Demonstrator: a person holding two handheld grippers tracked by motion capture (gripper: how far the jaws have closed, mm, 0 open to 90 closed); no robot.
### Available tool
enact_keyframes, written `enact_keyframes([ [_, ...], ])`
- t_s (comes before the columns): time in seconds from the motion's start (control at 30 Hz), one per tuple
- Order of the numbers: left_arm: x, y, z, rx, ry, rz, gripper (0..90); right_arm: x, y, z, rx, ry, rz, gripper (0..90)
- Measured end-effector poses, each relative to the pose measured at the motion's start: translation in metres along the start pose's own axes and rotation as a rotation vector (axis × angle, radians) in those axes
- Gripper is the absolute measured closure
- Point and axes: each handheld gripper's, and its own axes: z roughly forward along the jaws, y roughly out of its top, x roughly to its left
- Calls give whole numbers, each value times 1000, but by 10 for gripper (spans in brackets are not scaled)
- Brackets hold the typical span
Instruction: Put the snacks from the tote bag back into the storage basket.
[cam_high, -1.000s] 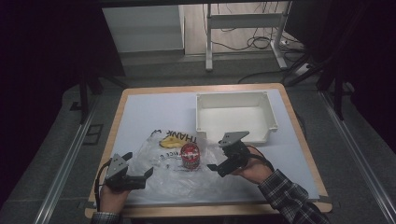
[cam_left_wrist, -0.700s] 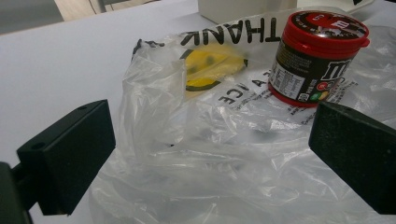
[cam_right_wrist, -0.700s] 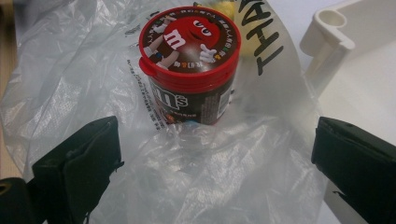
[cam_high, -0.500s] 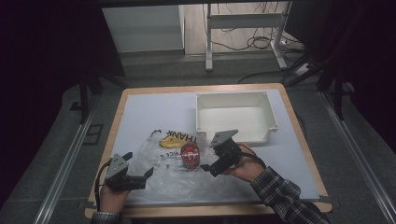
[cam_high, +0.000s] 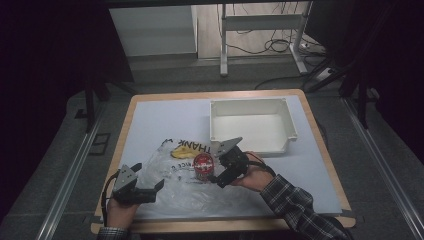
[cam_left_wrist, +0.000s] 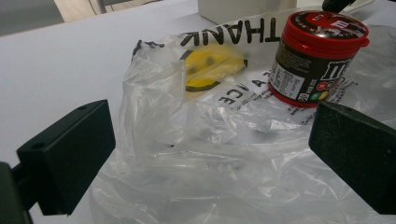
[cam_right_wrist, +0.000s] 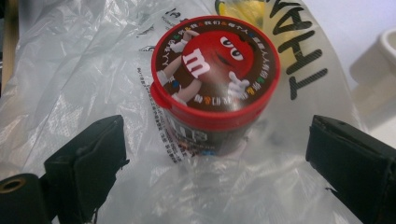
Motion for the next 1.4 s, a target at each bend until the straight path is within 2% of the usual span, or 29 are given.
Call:
enact_keyframes([
  [0.3,0,0,0,0,-1,0,3,-2,14,14,32,20,-21,73],
  [0.53,0,0,0,1,-2,0,3,-1,21,27,75,13,-56,95],
  [0.57,0,0,0,1,-2,0,3,-1,22,29,85,1,-73,108],
  [1.03,0,0,0,2,-5,2,4,-3,24,47,137,6,-80,157],
  [1.2,0,0,0,2,-5,3,4,-4,24,51,141,10,-75,177],
  [1.4,0,0,0,4,-4,5,4,-4,23,54,145,26,-61,250],
])
